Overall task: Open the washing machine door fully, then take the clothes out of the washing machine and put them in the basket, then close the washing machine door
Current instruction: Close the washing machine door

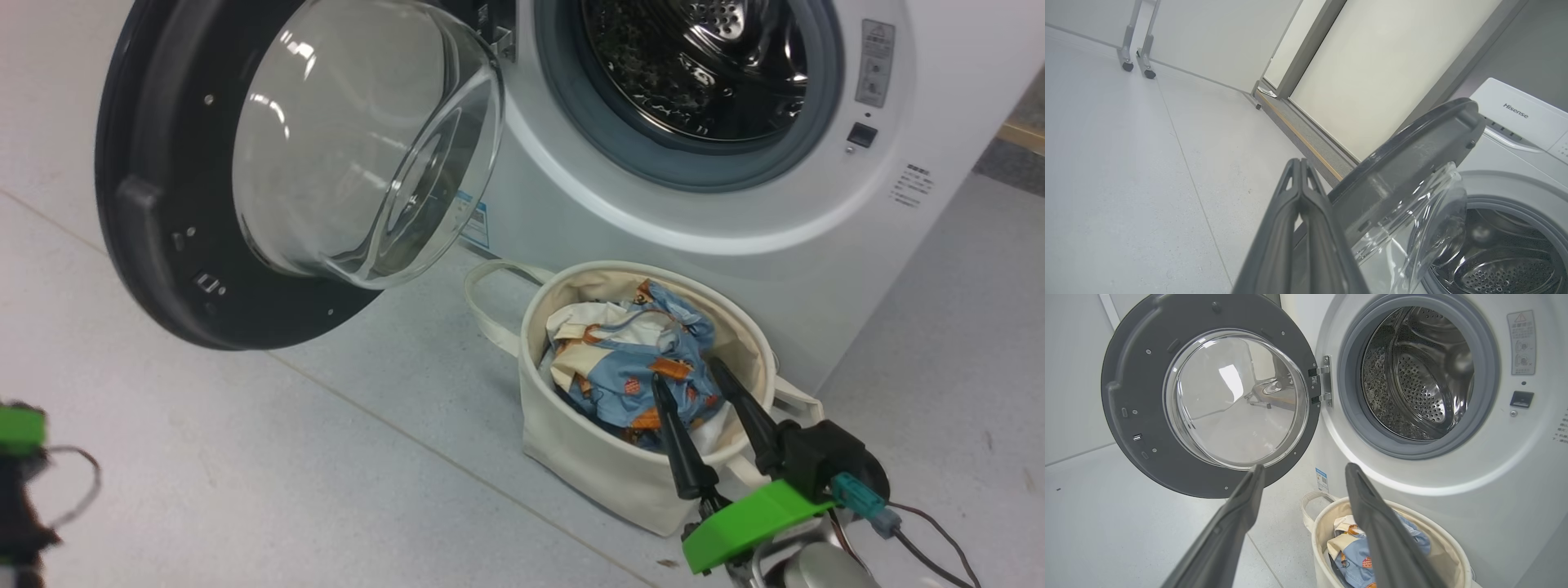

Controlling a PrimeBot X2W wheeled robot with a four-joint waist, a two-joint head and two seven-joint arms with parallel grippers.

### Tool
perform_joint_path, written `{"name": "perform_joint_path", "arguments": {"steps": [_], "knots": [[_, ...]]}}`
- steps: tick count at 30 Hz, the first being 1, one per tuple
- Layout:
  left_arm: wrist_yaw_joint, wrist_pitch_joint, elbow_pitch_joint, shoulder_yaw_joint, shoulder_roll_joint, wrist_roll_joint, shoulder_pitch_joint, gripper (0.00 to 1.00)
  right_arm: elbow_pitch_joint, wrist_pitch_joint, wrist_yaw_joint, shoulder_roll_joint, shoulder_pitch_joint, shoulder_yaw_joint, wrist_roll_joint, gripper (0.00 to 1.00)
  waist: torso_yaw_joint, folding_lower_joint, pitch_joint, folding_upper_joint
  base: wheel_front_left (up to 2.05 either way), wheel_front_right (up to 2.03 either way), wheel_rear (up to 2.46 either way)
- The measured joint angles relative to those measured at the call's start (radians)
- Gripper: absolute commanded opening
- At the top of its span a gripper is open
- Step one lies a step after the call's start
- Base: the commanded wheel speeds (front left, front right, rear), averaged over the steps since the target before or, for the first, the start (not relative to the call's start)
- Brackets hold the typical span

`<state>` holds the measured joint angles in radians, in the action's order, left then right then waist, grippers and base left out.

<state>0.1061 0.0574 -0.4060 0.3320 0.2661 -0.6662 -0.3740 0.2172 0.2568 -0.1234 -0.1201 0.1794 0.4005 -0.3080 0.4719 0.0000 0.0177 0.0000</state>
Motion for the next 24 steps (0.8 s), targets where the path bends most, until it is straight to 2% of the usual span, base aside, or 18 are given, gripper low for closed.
{"name": "perform_joint_path", "arguments": {"steps": [6,11,19,24], "knots": [[-0.021,-0.120,-0.203,0.082,0.053,-0.140,-0.198,0.00,0.000,0.000,0.000,-0.001,-0.003,0.007,0.000,1.00,-0.033,0.0000,0.003,0.0000,0.00,0.00,0.00],[-0.023,-0.169,-0.325,0.105,0.093,-0.184,-0.293,0.00,0.001,0.000,0.000,-0.003,-0.002,0.011,0.000,1.00,-0.064,0.0000,0.005,0.0000,0.00,0.00,0.00],[0.000,-0.234,-0.516,0.119,0.144,-0.253,-0.411,0.00,0.001,0.000,0.000,-0.019,0.000,0.013,0.007,1.00,-0.138,0.0000,0.026,0.0000,0.00,0.00,0.00],[0.010,-0.254,-0.572,0.113,0.152,-0.278,-0.469,0.00,0.001,0.000,0.000,-0.031,0.012,0.019,0.008,1.00,-0.170,0.0000,0.047,0.0000,0.00,0.00,0.00]]}}
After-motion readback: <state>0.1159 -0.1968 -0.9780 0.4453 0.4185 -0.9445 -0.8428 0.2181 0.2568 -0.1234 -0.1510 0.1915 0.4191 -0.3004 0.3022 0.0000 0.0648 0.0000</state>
